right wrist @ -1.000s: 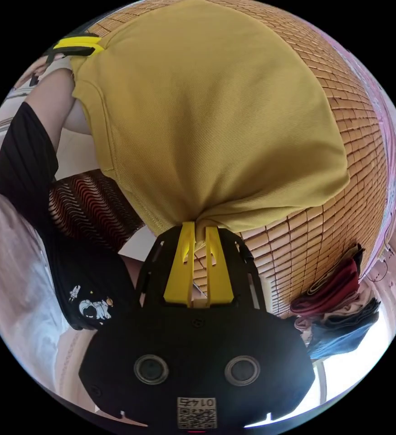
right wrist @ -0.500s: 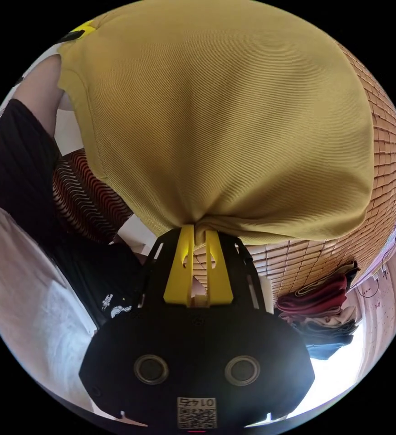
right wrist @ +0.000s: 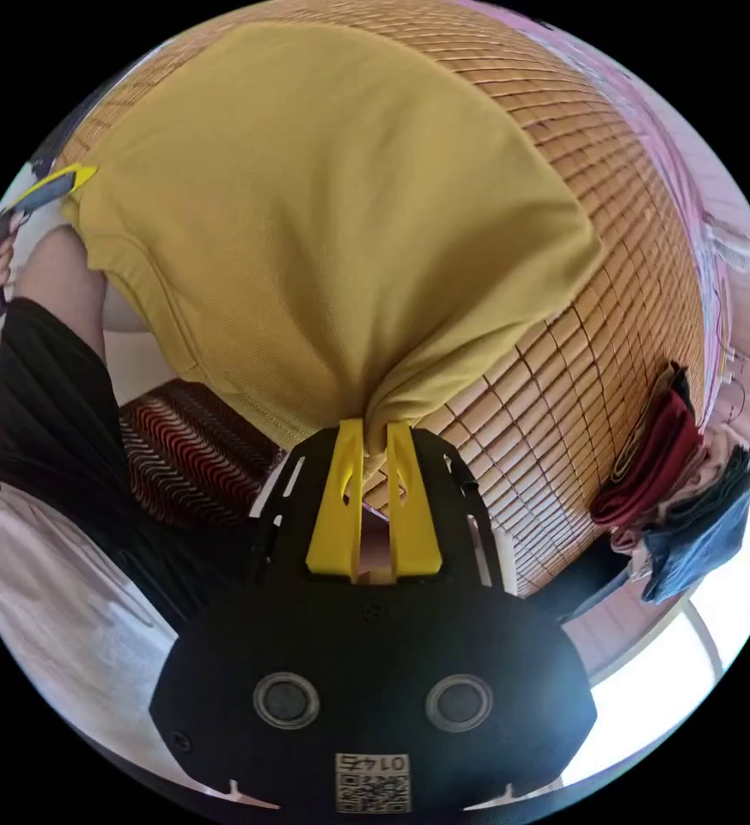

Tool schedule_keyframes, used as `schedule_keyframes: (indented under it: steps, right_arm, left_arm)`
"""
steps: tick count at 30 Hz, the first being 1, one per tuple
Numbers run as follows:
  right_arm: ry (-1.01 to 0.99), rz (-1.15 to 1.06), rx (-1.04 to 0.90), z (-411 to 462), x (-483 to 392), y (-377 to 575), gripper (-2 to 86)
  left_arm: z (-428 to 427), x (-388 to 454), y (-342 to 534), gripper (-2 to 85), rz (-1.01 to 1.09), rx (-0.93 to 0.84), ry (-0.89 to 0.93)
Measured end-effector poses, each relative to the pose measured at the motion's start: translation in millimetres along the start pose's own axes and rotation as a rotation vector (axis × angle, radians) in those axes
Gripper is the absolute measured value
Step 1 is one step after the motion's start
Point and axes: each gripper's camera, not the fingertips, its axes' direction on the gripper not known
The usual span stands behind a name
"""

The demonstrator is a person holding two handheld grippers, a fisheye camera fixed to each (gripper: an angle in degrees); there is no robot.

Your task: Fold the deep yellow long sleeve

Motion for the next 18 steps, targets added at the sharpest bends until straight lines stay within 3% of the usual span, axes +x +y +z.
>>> schedule_keyframes:
  steps: [3, 10, 13, 18]
  right_arm:
    - [-0.119, 0.157, 0.199, -9.3, 13.9, 54.9, 6.1]
    - [-0.082, 0.362, 0.247, 4.1, 10.9, 104.3, 10.0]
    - [-0.096, 0.342, 0.183, 21.0, 7.1, 105.4, 7.7]
    - [-0.198, 0.322, 0.267, 17.0, 13.3, 124.4, -0.1]
  left_arm:
    - [-26.5, 2.2, 29.7, 1.3, 0.029, 0.085, -0.036]
    - [-35.5, 18.0, 79.7, -0.5, 0.069, 0.135, -0.018]
    - [-29.2, 45.5, 98.6, -0.8, 0.156, 0.118, 0.091]
    - [-8.7, 107.4, 112.2, -0.5, 0.375, 0.060, 0.031]
